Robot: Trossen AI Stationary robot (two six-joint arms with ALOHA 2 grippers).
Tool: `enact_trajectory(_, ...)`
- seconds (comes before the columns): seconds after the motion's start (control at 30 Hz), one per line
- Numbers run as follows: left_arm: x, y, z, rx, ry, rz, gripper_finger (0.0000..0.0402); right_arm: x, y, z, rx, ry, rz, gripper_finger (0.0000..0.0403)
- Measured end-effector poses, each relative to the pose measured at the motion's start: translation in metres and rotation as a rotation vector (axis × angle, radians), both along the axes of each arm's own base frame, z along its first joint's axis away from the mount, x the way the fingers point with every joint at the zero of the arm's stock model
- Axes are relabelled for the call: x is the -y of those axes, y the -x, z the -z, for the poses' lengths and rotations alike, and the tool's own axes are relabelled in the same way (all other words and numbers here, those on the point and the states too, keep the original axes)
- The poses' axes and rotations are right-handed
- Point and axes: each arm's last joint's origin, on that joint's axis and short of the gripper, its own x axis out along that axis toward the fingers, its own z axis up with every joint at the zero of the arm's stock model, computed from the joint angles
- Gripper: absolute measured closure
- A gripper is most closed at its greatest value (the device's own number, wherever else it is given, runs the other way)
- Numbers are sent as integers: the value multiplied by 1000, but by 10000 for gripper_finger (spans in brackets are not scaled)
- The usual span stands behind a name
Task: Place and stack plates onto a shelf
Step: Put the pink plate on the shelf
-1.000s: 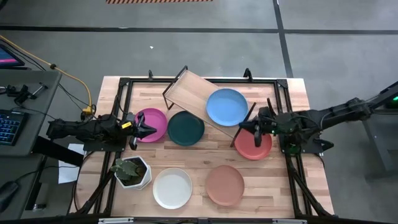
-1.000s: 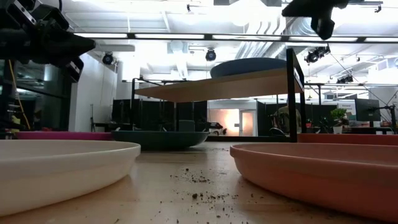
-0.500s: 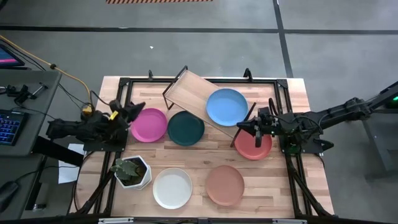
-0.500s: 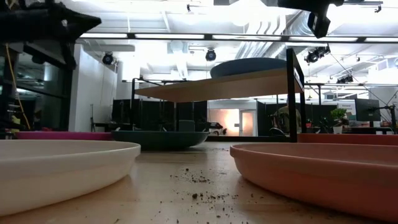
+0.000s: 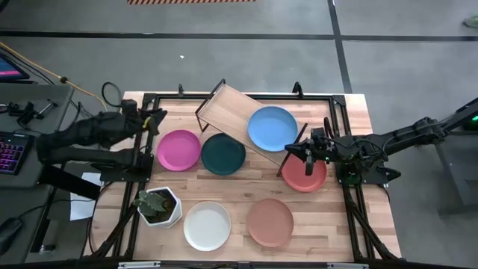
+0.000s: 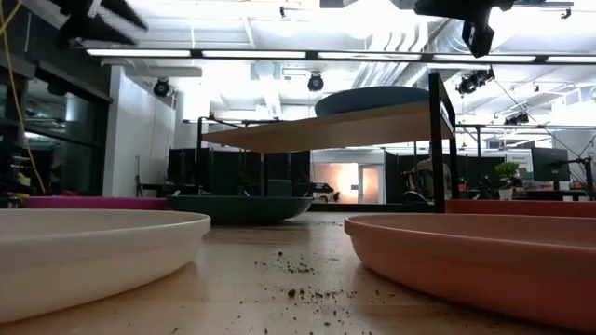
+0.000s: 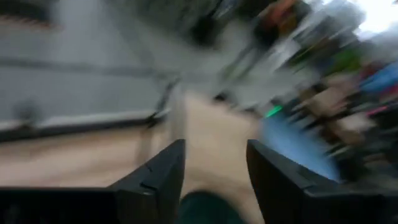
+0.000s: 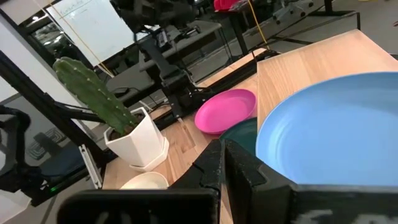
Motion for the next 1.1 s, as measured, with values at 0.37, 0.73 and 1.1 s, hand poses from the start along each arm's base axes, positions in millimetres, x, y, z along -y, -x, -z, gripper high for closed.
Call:
enact_trajectory(0.37, -28, -39, 43, -479, 393, 61, 224, 0, 0, 0, -4, 11, -3, 403)
enact_trajectory(0.73, -93, -61, 93, -839, 573, 144, 224, 0, 0, 2, -26, 33, -13, 403)
enact_trajectory(1.1, -132, -71, 125, -948, 559, 305, 224, 0, 0, 4, -42, 37, -13, 403)
